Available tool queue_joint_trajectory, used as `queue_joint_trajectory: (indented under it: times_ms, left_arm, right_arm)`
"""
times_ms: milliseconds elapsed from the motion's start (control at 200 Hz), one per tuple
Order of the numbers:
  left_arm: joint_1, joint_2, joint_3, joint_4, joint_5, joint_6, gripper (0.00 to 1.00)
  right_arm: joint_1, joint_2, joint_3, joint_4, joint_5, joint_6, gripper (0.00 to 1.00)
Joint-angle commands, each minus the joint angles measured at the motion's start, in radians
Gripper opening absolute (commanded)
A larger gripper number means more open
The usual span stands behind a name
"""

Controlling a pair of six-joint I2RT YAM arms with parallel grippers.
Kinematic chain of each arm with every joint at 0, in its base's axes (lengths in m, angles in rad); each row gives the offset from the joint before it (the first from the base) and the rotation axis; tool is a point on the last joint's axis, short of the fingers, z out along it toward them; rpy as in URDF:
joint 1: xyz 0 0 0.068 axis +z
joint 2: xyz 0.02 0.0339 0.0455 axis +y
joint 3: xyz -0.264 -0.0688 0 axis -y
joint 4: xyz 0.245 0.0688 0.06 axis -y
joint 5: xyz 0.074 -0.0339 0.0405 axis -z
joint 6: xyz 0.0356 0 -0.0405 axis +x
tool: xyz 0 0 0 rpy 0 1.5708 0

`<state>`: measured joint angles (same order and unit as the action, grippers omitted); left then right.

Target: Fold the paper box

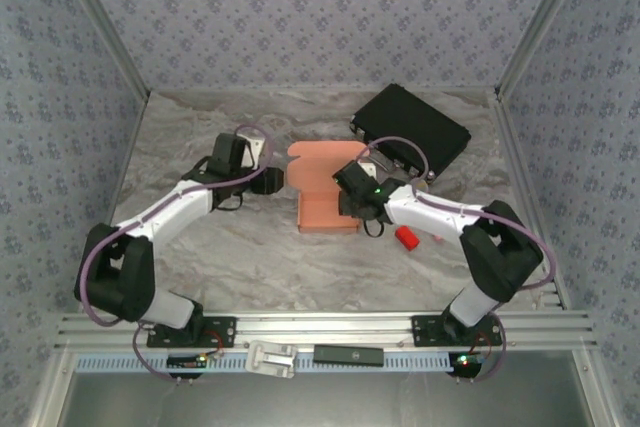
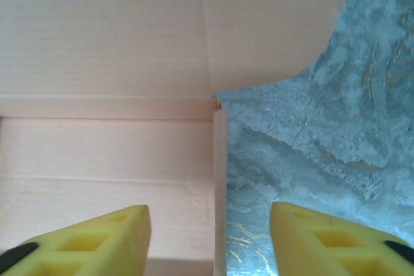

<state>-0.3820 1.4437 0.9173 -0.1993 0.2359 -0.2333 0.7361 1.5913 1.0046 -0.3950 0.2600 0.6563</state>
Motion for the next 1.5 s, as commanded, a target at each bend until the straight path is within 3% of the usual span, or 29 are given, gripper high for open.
queue_joint_trajectory:
  times_ms: [0,145,195,230,355,490,1064,1279,1494]
  left_arm:
    - [0.022,0.039,0.059,0.041,0.18,0.087,0.67]
    - [0.03,0.112,0.097,0.009,0.28,0.127,0.67]
    - [0.031,0.132,0.113,0.002,0.269,0.134,0.67]
    - [0.031,0.142,0.12,0.001,0.255,0.137,0.67]
    - [0.031,0.162,0.134,0.025,0.236,0.134,0.67]
    - [0.028,0.192,0.158,0.019,0.255,0.126,0.64]
    - [-0.067,0.239,0.188,-0.013,0.077,0.126,0.52]
    - [-0.088,0.261,0.217,-0.044,0.048,0.13,0.4]
    - [-0.102,0.255,0.217,-0.043,-0.009,0.103,0.24]
  right_arm:
    - [-0.063,-0.076,-0.005,-0.017,-0.074,-0.138,0.58]
    - [-0.221,-0.166,-0.035,0.063,-0.333,-0.355,0.63]
    - [-0.283,-0.179,-0.043,0.1,-0.447,-0.394,0.74]
    - [-0.318,-0.18,-0.044,0.121,-0.491,-0.417,0.76]
    - [-0.407,-0.121,-0.019,0.152,-0.616,-0.478,0.62]
    - [-0.448,-0.039,0.017,0.154,-0.721,-0.517,0.57]
    - [-0.434,0.083,0.061,0.208,-0.699,-0.539,0.52]
    - [-0.426,0.096,0.073,0.232,-0.698,-0.524,0.41]
    - [-0.409,0.094,0.077,0.229,-0.659,-0.517,0.22]
